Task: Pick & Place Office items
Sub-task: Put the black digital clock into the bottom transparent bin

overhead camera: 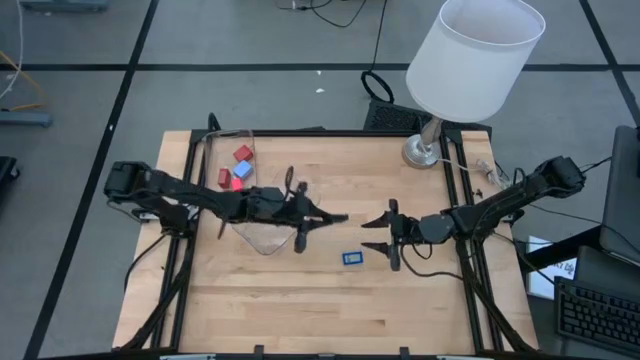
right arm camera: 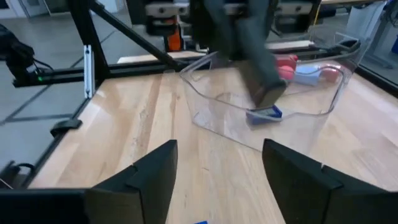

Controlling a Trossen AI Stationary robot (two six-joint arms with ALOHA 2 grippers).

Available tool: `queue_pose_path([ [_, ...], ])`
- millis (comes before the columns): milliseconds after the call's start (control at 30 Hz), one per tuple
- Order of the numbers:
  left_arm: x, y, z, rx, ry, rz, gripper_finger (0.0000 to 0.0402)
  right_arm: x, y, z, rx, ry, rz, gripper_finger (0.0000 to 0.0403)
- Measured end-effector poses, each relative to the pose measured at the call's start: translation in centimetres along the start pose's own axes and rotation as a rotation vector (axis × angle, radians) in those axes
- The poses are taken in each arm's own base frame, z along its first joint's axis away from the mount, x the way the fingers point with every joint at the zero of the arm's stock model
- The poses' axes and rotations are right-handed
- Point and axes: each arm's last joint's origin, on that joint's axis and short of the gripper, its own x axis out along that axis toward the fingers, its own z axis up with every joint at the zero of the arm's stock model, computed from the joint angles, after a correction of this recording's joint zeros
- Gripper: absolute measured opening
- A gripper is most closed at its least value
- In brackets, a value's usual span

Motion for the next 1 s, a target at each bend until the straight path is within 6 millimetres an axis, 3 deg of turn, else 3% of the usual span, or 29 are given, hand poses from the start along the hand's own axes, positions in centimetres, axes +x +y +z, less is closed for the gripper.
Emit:
queue_pose_path([
  [100,-1.7,0.4,0.7,0.004,0.034,0.08,0.0065,-0.3,0.1,0.1,0.002,0.004,0.006,0.0225],
  [233,-4.0,0.9,-0.2,0.003,0.047,0.147,0.0059,-0.3,0.2,0.1,0.002,0.003,0.012,0.0218],
  [600,-10.1,3.4,-5.8,-0.232,0.215,0.311,0.0059,-0.3,0.2,0.2,0.002,-0.006,0.012,0.0213],
  [800,-10.2,4.0,-6.7,-0.273,0.256,0.348,0.006,-0.3,0.2,0.2,-0.002,-0.012,0.007,0.0212],
  [1000,-9.4,4.6,-7.9,-0.302,0.314,0.38,0.0087,-0.3,0.2,0.2,-0.001,-0.014,0.008,0.0212],
])
